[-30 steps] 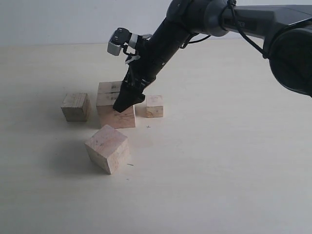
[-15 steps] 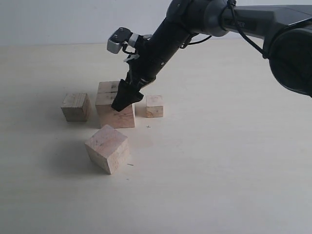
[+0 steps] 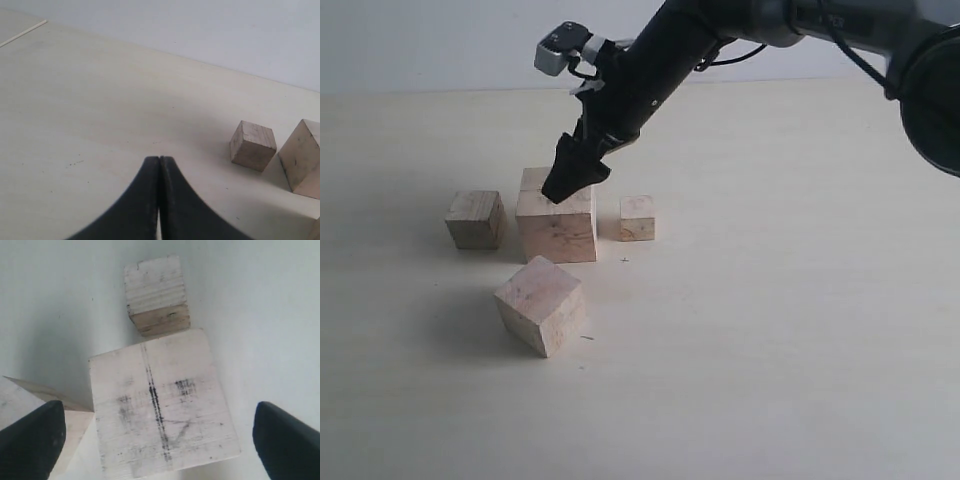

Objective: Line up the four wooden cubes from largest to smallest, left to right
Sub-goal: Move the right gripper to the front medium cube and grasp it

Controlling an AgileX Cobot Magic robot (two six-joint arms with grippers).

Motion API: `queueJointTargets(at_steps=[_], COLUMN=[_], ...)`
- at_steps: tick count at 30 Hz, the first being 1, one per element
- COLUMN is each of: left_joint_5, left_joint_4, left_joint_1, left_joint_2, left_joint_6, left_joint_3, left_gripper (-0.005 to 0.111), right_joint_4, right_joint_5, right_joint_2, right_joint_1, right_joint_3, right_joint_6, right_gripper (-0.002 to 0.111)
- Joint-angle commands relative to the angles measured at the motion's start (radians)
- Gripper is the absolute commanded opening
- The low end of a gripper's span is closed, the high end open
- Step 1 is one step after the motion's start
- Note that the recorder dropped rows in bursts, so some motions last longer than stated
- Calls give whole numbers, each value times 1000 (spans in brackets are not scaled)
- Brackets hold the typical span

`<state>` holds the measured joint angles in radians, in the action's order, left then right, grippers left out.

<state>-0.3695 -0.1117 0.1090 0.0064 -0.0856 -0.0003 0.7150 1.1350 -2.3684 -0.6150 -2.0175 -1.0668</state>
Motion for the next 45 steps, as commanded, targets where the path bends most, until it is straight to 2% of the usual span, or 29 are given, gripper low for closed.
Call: queueJointTargets(at_steps=[1,6,14,19,22,24,28,30,35,41,45], left_joint_5=[3,3,3,3,3,3,3,3,3,3,3], left_joint_4=[-2,-2,-2,-2,-2,-2,-2,-2,-2,-2,-2], left_joint_1=[-1,-1,-1,-1,-1,-1,-1,-1,-1,-1,-1], left_joint_2=[-6,-6,-6,-6,-6,-6,-6,-6,-6,-6,-6], left_joint_6=[3,3,3,3,3,3,3,3,3,3,3], left_joint_3=[0,0,0,0,0,0,0,0,0,0,0], left_gripper=[0,0,0,0,0,0,0,0,0,0,0], right_joint_4=[-17,-59,-49,35,50,-11,-135,-145,-376,-417,-471], right_joint_5=[19,86,86,86,86,86,86,86,86,86,86], right_joint_2=[77,136,195,201,201,203,211,216,217,217,217], right_joint_1=[-1,-1,-1,-1,-6,-22,-89,-131,-235,-327,-351], right_joint_3=[6,6,6,6,6,6,35,58,87,127,165], right_joint_6=[81,199,256,282,409,477,518,518,678,709,731], right_gripper=[95,93,83,62,52,57,80,87,88,88,88])
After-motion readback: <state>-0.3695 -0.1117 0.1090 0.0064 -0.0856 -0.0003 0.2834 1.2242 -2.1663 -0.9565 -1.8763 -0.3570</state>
